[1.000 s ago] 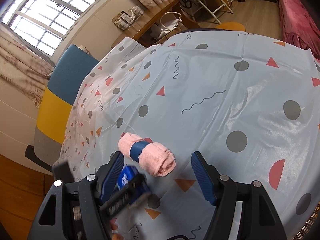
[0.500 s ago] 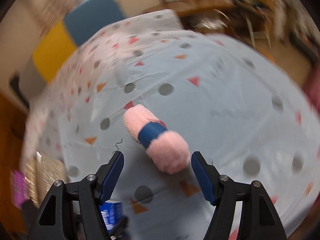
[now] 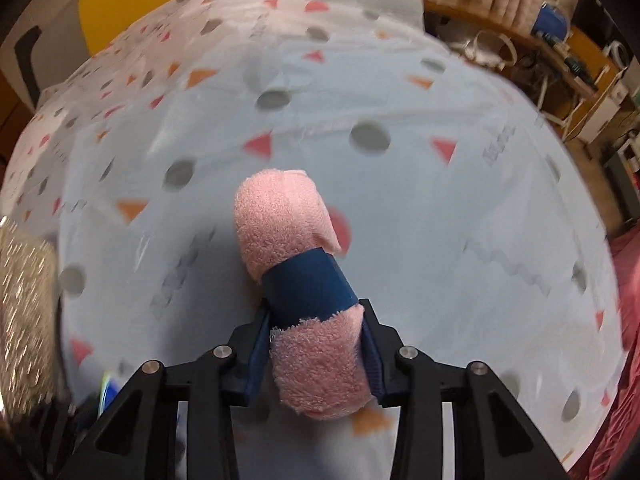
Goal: Organize soft objects
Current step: 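Grasp the blue Tempo pack with the left gripper while the right gripper grasps the pink towel, then carry the Tempo pack with the left gripper and drop it into the tray, then carry the pink towel with the right gripper and release it into the tray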
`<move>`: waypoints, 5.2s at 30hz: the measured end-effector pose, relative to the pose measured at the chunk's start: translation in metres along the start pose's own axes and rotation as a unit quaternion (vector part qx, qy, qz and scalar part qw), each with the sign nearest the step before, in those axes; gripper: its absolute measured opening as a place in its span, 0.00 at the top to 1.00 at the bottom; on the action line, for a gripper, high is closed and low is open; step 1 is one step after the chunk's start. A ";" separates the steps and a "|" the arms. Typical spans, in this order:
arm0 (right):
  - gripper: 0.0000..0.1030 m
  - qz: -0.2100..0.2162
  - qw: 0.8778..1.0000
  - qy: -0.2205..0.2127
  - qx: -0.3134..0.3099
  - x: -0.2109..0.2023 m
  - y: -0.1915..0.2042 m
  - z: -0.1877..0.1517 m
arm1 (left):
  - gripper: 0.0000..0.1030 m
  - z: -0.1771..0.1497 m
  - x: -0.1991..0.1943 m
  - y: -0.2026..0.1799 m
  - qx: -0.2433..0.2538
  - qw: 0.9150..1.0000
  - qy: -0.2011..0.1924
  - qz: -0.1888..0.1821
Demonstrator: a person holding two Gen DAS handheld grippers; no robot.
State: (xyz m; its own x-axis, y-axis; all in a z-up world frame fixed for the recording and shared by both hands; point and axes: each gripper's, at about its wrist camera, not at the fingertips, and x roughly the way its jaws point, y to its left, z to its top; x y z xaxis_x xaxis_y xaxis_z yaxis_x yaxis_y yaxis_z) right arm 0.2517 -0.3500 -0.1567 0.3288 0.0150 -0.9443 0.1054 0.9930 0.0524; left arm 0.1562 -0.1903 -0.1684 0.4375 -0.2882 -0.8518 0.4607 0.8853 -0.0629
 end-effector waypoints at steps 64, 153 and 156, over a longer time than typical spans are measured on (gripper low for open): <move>0.60 -0.063 0.992 -0.045 -0.102 -0.011 0.038 -0.056 | 0.50 -0.201 -0.274 0.330 -0.362 0.889 -0.142 0.242; 0.65 0.094 0.954 -0.229 -0.172 -0.172 0.224 -0.017 | 0.33 -0.208 -0.257 0.235 -0.255 0.930 -0.156 0.213; 0.65 0.122 0.937 -0.246 -0.214 -0.193 0.262 -0.031 | 0.33 -0.211 -0.260 0.240 -0.263 0.926 -0.159 0.218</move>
State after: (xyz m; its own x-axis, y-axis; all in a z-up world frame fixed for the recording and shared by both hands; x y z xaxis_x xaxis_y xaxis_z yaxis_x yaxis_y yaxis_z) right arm 0.1865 -0.0892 0.0294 0.6983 0.2968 -0.6514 -0.3815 0.9243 0.0122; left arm -0.0104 0.1738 -0.0718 0.7372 0.1199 -0.6650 -0.2162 0.9743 -0.0640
